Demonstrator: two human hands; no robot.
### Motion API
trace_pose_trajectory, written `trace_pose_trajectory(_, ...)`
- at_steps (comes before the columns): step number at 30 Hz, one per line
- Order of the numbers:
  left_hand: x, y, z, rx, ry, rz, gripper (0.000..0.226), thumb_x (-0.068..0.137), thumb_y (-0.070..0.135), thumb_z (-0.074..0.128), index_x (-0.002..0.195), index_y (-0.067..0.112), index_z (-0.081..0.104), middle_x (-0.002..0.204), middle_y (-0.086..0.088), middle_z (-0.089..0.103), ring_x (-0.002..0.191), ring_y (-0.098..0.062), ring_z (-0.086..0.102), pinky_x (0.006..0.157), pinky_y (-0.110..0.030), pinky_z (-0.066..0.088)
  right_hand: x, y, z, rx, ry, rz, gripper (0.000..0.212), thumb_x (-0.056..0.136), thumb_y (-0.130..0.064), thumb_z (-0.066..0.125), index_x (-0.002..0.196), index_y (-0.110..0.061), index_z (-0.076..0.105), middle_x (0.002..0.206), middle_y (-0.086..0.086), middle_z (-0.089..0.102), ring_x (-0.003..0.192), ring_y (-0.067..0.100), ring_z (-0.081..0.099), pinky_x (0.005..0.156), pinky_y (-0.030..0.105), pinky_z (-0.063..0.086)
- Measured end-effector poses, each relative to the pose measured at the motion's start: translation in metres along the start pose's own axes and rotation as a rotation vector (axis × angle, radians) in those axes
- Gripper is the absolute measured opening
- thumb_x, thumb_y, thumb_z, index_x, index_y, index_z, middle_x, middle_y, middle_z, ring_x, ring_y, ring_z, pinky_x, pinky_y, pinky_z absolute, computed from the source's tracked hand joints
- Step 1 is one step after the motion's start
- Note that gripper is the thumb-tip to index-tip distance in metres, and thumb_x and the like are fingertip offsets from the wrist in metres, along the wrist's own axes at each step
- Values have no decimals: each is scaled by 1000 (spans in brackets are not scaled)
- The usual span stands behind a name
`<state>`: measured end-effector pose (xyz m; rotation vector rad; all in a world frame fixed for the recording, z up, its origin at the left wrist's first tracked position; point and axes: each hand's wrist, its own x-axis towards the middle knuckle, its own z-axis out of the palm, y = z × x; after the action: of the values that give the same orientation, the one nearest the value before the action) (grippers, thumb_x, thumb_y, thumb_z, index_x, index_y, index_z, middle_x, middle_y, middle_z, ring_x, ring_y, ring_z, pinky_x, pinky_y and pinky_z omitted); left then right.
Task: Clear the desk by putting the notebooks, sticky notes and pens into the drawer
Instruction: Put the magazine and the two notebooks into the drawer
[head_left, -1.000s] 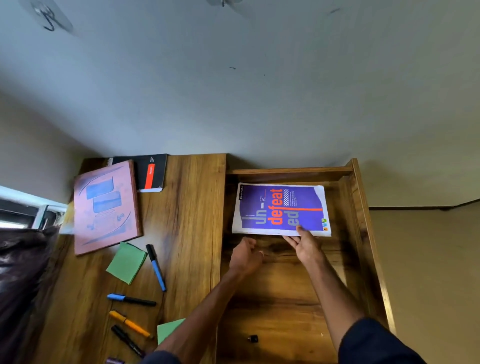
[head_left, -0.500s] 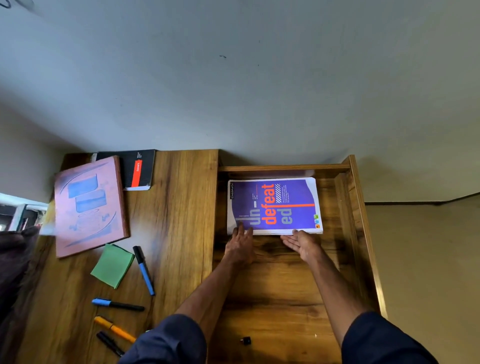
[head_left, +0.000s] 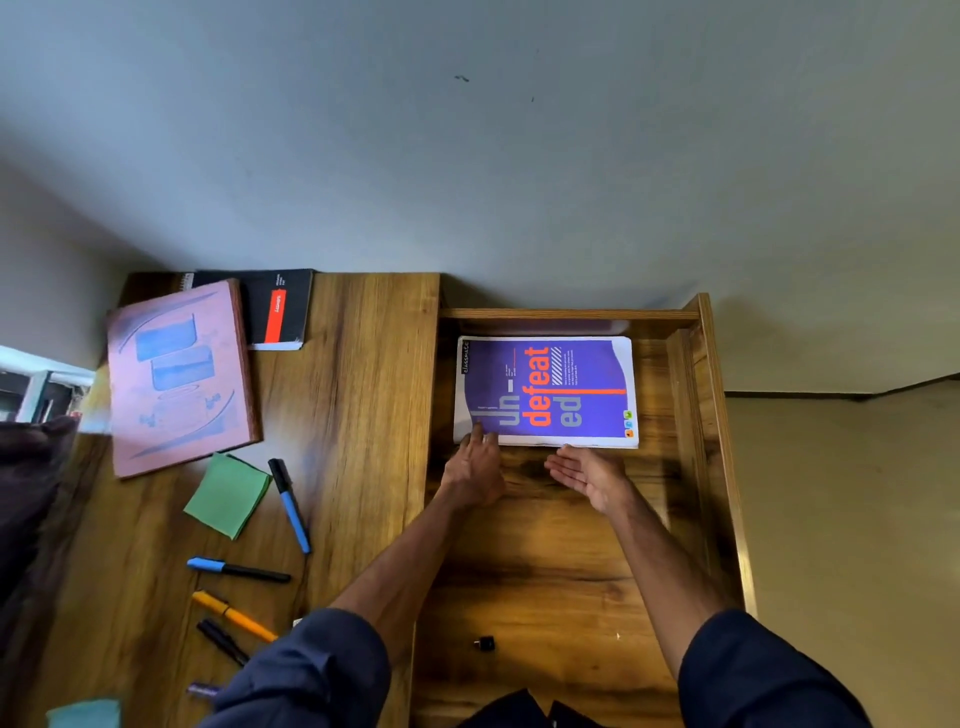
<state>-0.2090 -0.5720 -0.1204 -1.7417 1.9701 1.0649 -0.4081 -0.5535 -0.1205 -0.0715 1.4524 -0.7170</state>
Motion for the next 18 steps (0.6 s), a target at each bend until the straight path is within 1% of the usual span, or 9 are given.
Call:
trace_pose_trajectory(3, -20, -2, -5, -61, 163, 70, 56, 91, 12, 58, 144, 12, 40, 155, -12, 35, 144, -31, 38, 110, -44, 45, -16, 1, 23, -36, -27, -17, 12, 99, -11, 62, 109, -5, 64, 95, 15, 75, 79, 22, 75, 64, 27, 63)
trace_pose_trajectory(5, -34, -5, -11, -119, 284, 113, 48, 91, 9, 56, 139, 12, 47, 151, -10, 42, 138, -28, 46, 106, -42, 49, -24, -1, 42, -79, -5, -45, 11, 96, -13, 66, 104, -6, 68, 89, 12, 75, 75, 22, 75, 64, 28, 63)
trace_pose_trajectory(7, -48, -10, -20, -189, 418, 156, 44, 89, 5, 54, 133, 10, 52, 144, -9, 49, 127, -27, 54, 100, -40, 52, -33, -6, 65, -132, 3, -74, 13, 93, -15, 71, 102, -6, 71, 83, 10, 76, 71, 22, 74, 63, 30, 62)
trace_pose_trajectory(9, -64, -20, -29, -246, 518, 186, 43, 87, 4, 56, 129, 9, 54, 139, -9, 52, 117, -26, 60, 93, -39, 54, -46, -10, 89, -180, -27, -100, 14, 90, -17, 74, 98, -5, 73, 75, 5, 74, 66, 21, 73, 58, 29, 59)
trace_pose_trajectory(11, -78, -35, -37, -289, 604, 194, 41, 86, 5, 59, 126, 13, 56, 134, -6, 54, 106, -23, 62, 85, -38, 56, -57, -14, 113, -223, -80, -131, 18, 88, -19, 76, 97, -4, 75, 68, 1, 70, 64, 19, 70, 54, 27, 56)
trace_pose_trajectory(13, -94, -57, -43, -330, 708, 173, 33, 89, 7, 56, 121, 17, 57, 129, -2, 56, 97, -17, 62, 78, -36, 55, -69, -15, 138, -254, -140, -156, 21, 87, -22, 77, 96, -4, 74, 67, 0, 66, 64, 18, 67, 53, 25, 53)
trace_pose_trajectory(15, -108, -81, -49, -339, 790, 117, 27, 92, 9, 55, 118, 19, 58, 126, 0, 58, 90, -13, 61, 72, -34, 54, -77, -14, 161, -292, -184, -171, 19, 88, -25, 76, 93, -7, 74, 66, 0, 63, 61, 16, 64, 53, 24, 52)
trace_pose_trajectory(17, -122, -108, -57, -346, 852, 30, 24, 92, 10, 55, 114, 18, 60, 120, -2, 62, 88, -15, 63, 73, -32, 50, -85, -8, 190, -337, -212, -182, 20, 89, -28, 76, 89, -9, 71, 62, -1, 60, 56, 14, 61, 50, 23, 51)
trace_pose_trajectory(18, -130, -122, -61, -344, 887, -28, 22, 92, 10, 56, 112, 17, 62, 117, -2, 63, 88, -17, 64, 75, -28, 44, -88, -2, 207, -370, -230, -190, 21, 89, -30, 76, 88, -10, 70, 62, -1, 59, 54, 14, 60, 48, 23, 50)
